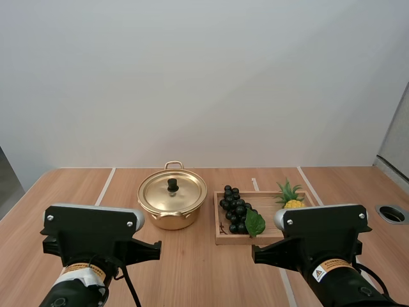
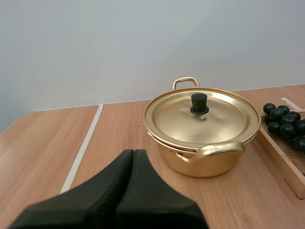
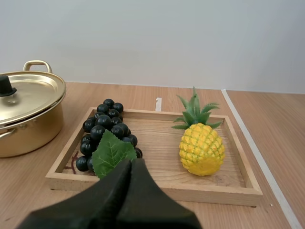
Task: Open the pot, put the pineapple inside, and close it
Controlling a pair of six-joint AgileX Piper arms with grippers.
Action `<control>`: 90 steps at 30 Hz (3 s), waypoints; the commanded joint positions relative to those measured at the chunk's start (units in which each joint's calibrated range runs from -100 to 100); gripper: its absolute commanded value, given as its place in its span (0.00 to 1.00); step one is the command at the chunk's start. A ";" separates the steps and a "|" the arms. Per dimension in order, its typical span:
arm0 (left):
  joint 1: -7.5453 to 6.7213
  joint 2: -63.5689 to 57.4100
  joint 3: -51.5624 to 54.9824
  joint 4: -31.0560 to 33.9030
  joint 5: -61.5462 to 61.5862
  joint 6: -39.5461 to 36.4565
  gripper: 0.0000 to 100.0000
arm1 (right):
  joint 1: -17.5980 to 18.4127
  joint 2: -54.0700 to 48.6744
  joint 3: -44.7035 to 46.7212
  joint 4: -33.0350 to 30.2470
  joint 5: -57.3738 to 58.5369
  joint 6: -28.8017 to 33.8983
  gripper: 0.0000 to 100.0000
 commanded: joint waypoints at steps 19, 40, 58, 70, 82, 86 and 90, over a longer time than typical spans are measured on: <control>-3.58 -0.16 0.11 0.34 -1.86 0.03 0.00 | 3.94 0.10 0.00 -0.32 -0.59 0.01 0.00; -2.59 -0.16 0.11 2.98 -7.55 0.53 0.00 | 4.21 -1.11 0.00 -0.30 -1.37 0.01 0.00; -1.82 -0.16 -5.70 3.37 -88.24 -0.27 0.00 | 3.71 -1.11 0.00 -5.31 -98.66 -0.45 0.00; -1.82 9.18 -38.51 -11.75 -49.84 -0.81 0.00 | 2.85 6.12 -40.50 5.55 -38.51 -1.87 0.00; -1.82 33.08 -67.94 -11.75 -12.73 6.62 0.00 | -2.92 27.41 -76.38 -3.49 22.47 -2.13 0.00; -1.82 38.74 -72.80 -11.75 -6.21 6.62 0.00 | -3.38 36.64 -82.57 -7.44 39.34 -2.13 0.00; -0.53 43.10 -74.62 -11.75 -3.38 7.02 0.00 | -3.38 45.20 -85.14 -10.65 47.68 -2.13 0.00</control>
